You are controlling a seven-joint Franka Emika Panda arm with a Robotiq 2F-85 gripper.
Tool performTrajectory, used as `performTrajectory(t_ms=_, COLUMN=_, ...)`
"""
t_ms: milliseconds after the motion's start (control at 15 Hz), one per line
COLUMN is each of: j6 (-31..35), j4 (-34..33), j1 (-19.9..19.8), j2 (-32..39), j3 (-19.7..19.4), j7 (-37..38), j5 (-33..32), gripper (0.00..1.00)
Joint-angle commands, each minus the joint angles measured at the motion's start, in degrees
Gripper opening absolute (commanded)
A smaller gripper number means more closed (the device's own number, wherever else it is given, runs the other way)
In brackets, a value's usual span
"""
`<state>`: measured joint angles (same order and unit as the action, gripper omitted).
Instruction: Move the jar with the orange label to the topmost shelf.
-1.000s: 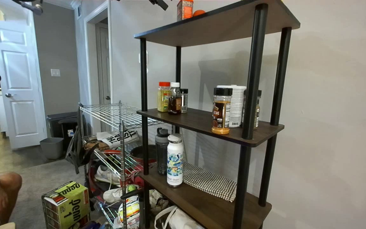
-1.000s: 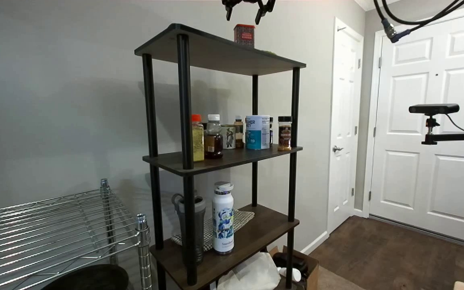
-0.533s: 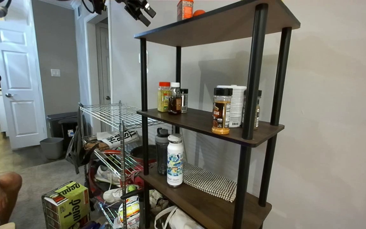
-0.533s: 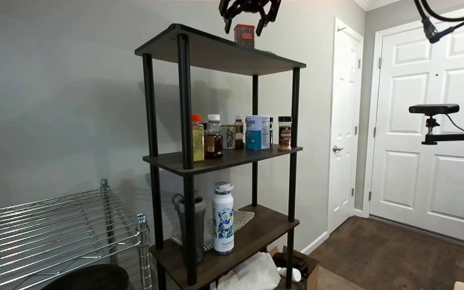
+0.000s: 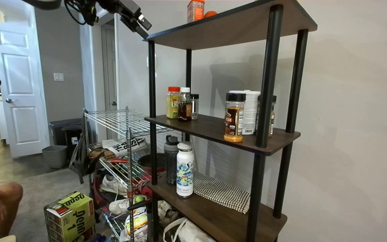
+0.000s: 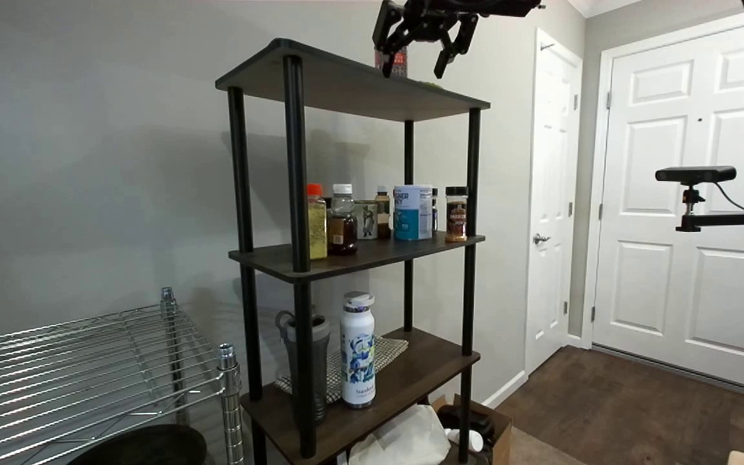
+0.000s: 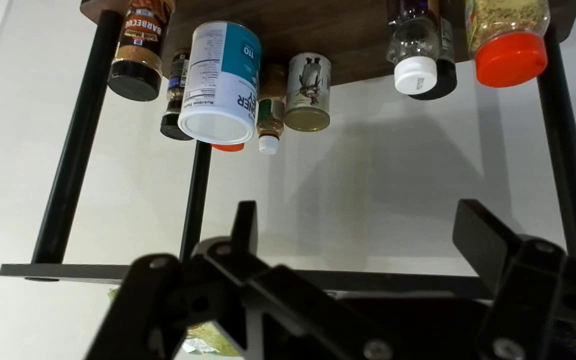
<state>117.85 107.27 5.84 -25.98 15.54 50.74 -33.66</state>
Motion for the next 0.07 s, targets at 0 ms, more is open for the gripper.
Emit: performTrajectory(t_ms=0, j6=0.1, j4=-0.4, j1=-1.8, j2=0.1, j3=1.4, j7=-0.5, j5=0.8, gripper=1.0)
